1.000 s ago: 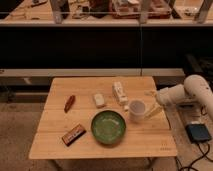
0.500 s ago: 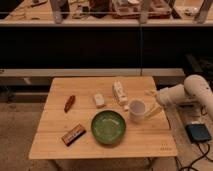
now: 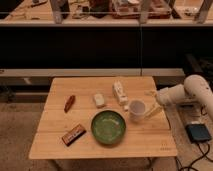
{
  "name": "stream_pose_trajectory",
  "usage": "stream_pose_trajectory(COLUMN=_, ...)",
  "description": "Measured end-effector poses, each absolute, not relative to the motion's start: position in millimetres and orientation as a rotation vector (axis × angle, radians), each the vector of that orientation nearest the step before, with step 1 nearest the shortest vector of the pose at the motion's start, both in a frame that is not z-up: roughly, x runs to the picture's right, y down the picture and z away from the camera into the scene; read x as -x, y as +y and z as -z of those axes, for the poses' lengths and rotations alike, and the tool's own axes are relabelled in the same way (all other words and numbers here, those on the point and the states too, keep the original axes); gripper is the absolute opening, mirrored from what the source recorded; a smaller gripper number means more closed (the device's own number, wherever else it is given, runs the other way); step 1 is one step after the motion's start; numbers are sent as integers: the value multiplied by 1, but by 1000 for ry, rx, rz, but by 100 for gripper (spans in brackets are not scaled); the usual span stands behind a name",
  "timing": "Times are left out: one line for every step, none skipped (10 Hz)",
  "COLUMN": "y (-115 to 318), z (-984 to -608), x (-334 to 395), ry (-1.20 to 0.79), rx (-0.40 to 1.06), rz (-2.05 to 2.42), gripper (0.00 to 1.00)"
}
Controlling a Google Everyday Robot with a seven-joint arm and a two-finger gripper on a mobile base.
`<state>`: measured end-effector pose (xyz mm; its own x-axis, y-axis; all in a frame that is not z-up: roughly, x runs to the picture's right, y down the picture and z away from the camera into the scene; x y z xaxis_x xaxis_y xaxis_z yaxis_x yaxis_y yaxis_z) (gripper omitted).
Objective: Pick up the ceramic cup
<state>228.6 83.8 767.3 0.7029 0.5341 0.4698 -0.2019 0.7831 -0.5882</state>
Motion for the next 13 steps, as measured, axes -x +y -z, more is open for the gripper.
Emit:
stream_pose_trajectory(y=83, z=-767, x=-229, ry=-674, rx=528, rz=-426, gripper=80)
stream_pose_trajectory(y=83, z=-768, x=-230, ry=-665, rx=520, rz=-410, gripper=80)
stream_pose_trajectory(y=84, z=-770, x=-233, ry=-635, rx=500, rz=-362, gripper=80)
stream_pose_trajectory(y=86, z=-773, x=-237, ry=-599, rx=475, rz=-295, gripper=80)
stream_pose_trajectory(y=92, z=-775, x=-242, ry=-554, rx=442, rz=-188, gripper=80)
stream_pose_trajectory(y=99, z=-775, x=-245, ry=-521, rx=418, rz=-93, gripper=80)
stream_pose_trajectory(y=107, z=-770, x=-244, ry=-507, rx=406, rz=-12, gripper=80)
stream_pose_trajectory(y=111, z=-764, x=-240, ry=-513, rx=404, rz=24, gripper=80)
stream_pose_trajectory(y=117, z=-754, x=-233, ry=-539, rx=404, rz=50, gripper=80)
stream_pose_trajectory(y=121, z=-743, x=-227, ry=-577, rx=407, rz=61, gripper=80)
stream_pose_trajectory(y=125, z=-737, x=-223, ry=-596, rx=412, rz=78, gripper=80)
stream_pose_trajectory(y=130, z=-734, x=-219, ry=-606, rx=422, rz=101, gripper=80)
stream_pose_trajectory(y=138, z=-736, x=-218, ry=-601, rx=438, rz=127, gripper=80)
